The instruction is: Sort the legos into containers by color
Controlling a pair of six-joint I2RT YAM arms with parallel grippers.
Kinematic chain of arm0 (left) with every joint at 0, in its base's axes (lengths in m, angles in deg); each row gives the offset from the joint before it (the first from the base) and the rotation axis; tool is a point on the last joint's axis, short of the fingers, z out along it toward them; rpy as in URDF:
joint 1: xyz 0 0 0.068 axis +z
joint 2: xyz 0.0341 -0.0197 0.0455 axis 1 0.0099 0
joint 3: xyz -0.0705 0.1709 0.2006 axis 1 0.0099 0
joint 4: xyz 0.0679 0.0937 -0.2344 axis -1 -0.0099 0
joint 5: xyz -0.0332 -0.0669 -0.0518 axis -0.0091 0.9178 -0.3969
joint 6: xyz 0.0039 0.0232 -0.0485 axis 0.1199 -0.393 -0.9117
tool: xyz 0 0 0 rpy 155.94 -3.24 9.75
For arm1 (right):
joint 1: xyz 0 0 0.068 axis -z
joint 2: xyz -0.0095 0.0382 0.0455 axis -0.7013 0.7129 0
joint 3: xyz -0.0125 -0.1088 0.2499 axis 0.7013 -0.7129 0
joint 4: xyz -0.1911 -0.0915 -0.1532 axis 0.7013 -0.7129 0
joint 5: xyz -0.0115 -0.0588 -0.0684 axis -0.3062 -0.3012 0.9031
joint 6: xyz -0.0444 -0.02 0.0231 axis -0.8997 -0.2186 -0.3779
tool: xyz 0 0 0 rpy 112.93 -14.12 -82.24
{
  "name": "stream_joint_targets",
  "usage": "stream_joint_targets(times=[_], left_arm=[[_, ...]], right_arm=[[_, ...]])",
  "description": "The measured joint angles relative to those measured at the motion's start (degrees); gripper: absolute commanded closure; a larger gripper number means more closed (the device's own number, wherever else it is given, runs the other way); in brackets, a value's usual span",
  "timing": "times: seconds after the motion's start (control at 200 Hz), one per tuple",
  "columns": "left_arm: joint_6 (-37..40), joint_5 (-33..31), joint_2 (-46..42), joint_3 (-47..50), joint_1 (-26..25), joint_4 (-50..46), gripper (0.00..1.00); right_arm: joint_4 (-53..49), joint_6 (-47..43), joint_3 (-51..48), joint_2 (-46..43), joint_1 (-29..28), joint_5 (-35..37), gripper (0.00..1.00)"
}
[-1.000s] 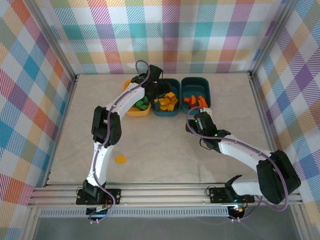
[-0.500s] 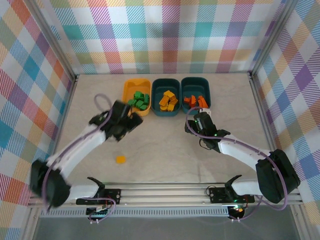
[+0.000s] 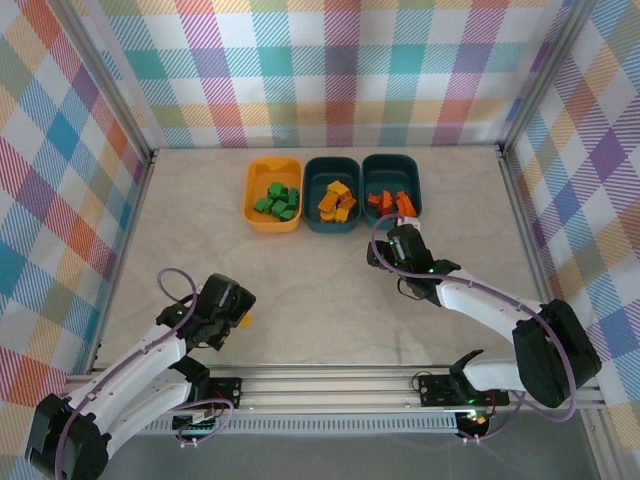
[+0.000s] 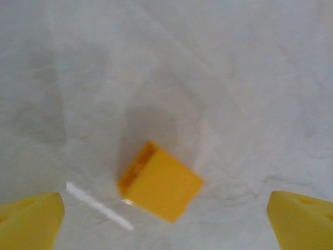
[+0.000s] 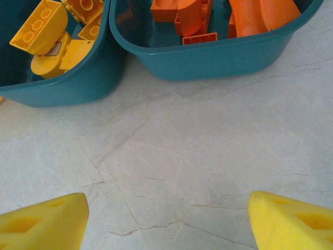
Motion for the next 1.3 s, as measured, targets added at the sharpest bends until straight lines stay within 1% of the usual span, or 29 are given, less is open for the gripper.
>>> stream_joint_targets(times=[0.105, 0.205, 0.465, 0.585, 0.65, 0.835, 0.9, 0.965, 1.085, 1.145, 1.215, 1.3], left_arm=[[2.62, 0.52, 2.89, 0.2, 0.24, 4.5, 0.02], [3.76, 1.51, 6.1, 0.2, 0.35, 6.34, 0.03], [4.57, 3.52, 7.1, 0.2, 0.33, 8.63, 0.03], [5.01, 4.44, 10.64, 0.11, -0.22, 12.0, 0.04], [5.2, 3.28, 13.33, -0.63, -1.46, 12.04, 0.05], [5.64, -2.8, 21.59, -6.25, -7.87, 8.52, 0.05], [5.6, -3.67, 23.28, -7.45, -9.57, 8.79, 0.05], [5.51, -2.89, 25.29, -8.63, -11.41, 12.28, 0.05], [5.14, 1.03, 29.16, -11.74, -15.04, 21.31, 0.05], [4.92, 2.21, 30.27, -13.0, -16.09, 24.61, 0.06], [4.79, 3.26, 31.3, -14.25, -16.85, 27.08, 0.06], [4.85, 3.41, 31.74, -15.58, -17.09, 27.5, 0.05]], right_arm=[[0.0, 0.0, 0.0, 0.0, -0.02, 0.02, 0.2], [0.0, 0.0, 0.0, -0.09, -0.04, 0.0, 0.2], [0.02, 0.0, 0.0, -0.7, -0.04, 0.0, 0.19], [0.02, 0.0, 0.0, -0.7, -0.09, 0.0, 0.19], [0.02, 0.0, 0.0, -0.7, -0.22, -0.04, 0.19], [0.02, 0.0, 0.0, -0.63, -0.68, -0.24, 0.19], [0.02, 0.0, 0.0, -0.63, -0.74, -0.24, 0.19], [0.02, 0.0, 0.0, -0.63, -0.74, -0.24, 0.19], [0.02, 0.0, 0.0, -0.52, -0.74, -0.46, 0.19], [0.04, -0.02, 0.0, -0.37, -0.79, -0.46, 0.19], [0.02, -0.02, 0.0, -0.07, -0.79, -0.48, 0.19], [0.02, -0.02, 0.0, 0.22, -0.79, -0.46, 0.19]])
